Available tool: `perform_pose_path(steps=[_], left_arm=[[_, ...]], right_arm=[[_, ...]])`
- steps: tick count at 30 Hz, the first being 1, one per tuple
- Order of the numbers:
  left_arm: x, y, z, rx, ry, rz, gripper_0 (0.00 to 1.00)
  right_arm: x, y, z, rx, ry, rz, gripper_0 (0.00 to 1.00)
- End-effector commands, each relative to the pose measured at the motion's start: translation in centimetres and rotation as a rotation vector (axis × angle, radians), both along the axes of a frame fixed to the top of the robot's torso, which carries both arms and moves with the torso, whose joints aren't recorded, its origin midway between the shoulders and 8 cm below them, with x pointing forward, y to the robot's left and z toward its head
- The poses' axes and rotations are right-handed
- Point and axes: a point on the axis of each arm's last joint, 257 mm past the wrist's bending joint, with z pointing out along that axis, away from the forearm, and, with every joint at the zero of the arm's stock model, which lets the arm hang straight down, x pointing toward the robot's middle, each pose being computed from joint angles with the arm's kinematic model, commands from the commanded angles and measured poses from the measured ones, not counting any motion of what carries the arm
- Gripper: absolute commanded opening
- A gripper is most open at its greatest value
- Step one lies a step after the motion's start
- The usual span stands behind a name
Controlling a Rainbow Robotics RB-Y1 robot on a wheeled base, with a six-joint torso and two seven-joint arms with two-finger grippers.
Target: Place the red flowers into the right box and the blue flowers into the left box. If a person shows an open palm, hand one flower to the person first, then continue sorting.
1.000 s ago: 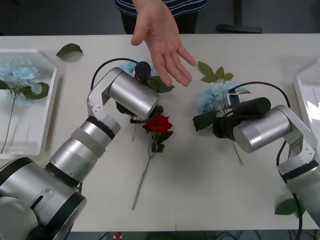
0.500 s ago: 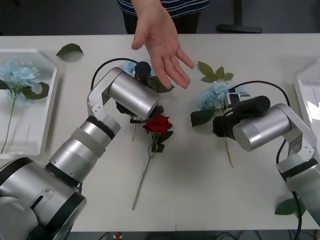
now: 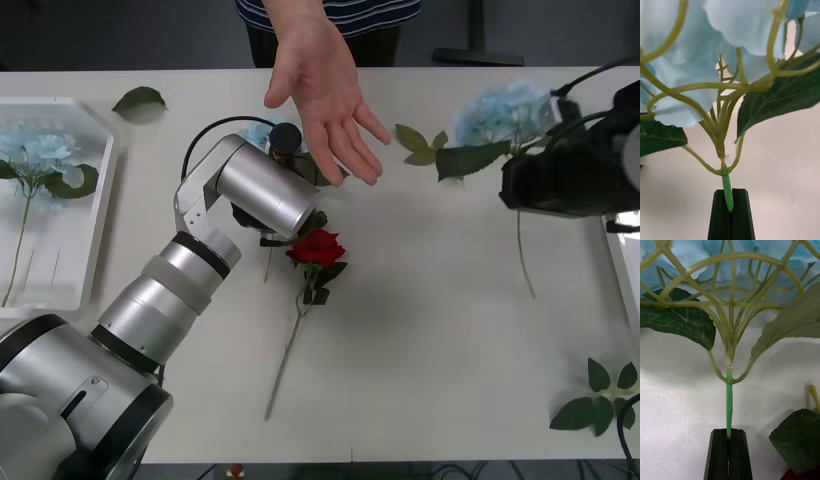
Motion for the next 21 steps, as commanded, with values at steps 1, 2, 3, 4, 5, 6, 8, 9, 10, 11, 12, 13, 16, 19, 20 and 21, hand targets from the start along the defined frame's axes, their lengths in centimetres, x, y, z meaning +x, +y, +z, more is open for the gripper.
perform_pose_path(steps=[1,2,3,4,5,6,8,9,10,11,12,13,16,19,20,21], left_arm=[[1.5,-1.1,3.1,-0.02,-0.045,-0.007,0.0],[1.4,-1.2,3.1,-0.021,-0.045,-0.008,0.0],[1.5,-1.2,3.2,-0.02,-0.048,-0.008,0.0],[1.5,-1.3,3.2,-0.021,-0.048,-0.009,0.0],[1.5,-1.1,3.1,-0.02,-0.045,-0.007,0.0],[1.5,-1.2,3.2,-0.019,-0.047,-0.009,0.0],[1.5,-1.2,3.2,-0.024,-0.046,-0.008,0.0],[1.5,-1.1,3.1,-0.022,-0.045,-0.007,0.0],[1.5,-1.2,3.2,-0.023,-0.046,-0.008,0.0],[1.5,-1.3,3.2,-0.024,-0.047,-0.009,0.0],[1.5,-1.3,3.2,-0.024,-0.047,-0.009,0.0],[1.5,-1.1,3.2,-0.022,-0.046,-0.007,0.0],[1.5,-1.1,3.3,-0.02,-0.048,-0.009,0.0],[1.5,-1.1,3.2,-0.022,-0.046,-0.007,0.0],[1.5,-1.2,3.2,-0.023,-0.046,-0.008,0.0],[1.5,-1.1,3.2,-0.023,-0.046,-0.006,0.0]], right_arm=[[-1.3,0.1,7.3,-0.017,-0.116,0.067,0.0],[-1.9,0.2,8.6,-0.011,-0.137,0.087,0.0],[-2.1,0.3,9.3,-0.007,-0.151,0.096,0.0],[-2.5,0.4,10.4,0.003,-0.173,0.113,0.0],[-2.7,0.6,11.6,0.013,-0.203,0.127,0.0],[-2.7,0.9,12.2,0.023,-0.222,0.137,0.0],[-2.0,2.1,14.9,0.07,-0.323,0.162,0.0],[-1.6,2.4,15.7,0.083,-0.356,0.165,0.0],[-0.8,3.0,17.2,0.112,-0.422,0.17,0.0],[-0.1,3.5,18.7,0.132,-0.487,0.17,0.0],[0.3,3.8,19.4,0.14,-0.517,0.17,0.0],[1.0,4.4,20.8,0.153,-0.584,0.173,0.0],[3.1,6.2,24.1,0.185,-0.752,0.184,0.0],[5.2,7.4,25.9,0.181,-0.853,0.187,0.0],[6.1,7.8,26.3,0.176,-0.871,0.183,0.0],[7.0,8.0,26.8,0.178,-0.883,0.168,0.0]])
